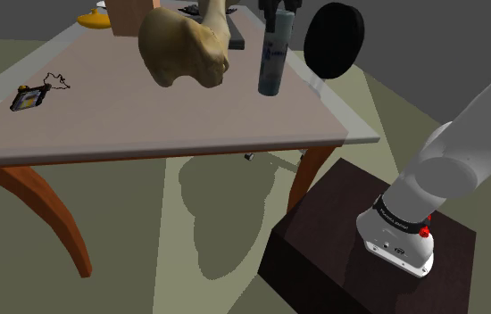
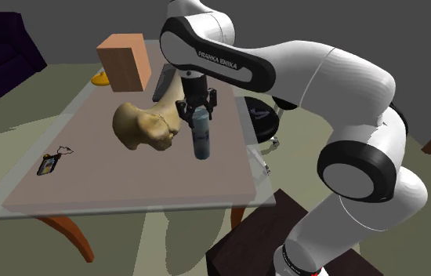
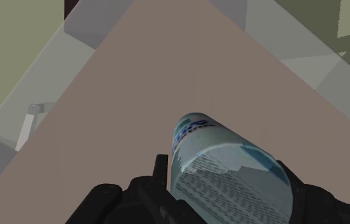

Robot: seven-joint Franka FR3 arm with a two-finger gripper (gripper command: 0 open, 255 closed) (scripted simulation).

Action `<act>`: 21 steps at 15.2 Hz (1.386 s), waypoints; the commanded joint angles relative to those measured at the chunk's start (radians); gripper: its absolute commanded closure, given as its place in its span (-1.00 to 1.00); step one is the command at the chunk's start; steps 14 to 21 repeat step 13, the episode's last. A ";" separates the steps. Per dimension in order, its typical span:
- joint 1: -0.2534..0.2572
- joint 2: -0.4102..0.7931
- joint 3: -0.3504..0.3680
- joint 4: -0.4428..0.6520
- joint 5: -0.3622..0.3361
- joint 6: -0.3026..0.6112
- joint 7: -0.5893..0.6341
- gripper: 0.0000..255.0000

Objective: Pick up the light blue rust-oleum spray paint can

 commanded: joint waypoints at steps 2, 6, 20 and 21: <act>0.000 0.016 0.001 0.061 -0.002 -0.045 0.004 1.00; 0.001 0.044 0.003 0.151 -0.006 -0.106 0.010 1.00; 0.004 0.091 0.008 0.282 -0.013 -0.191 0.020 1.00; 0.004 0.091 0.008 0.282 -0.013 -0.191 0.020 1.00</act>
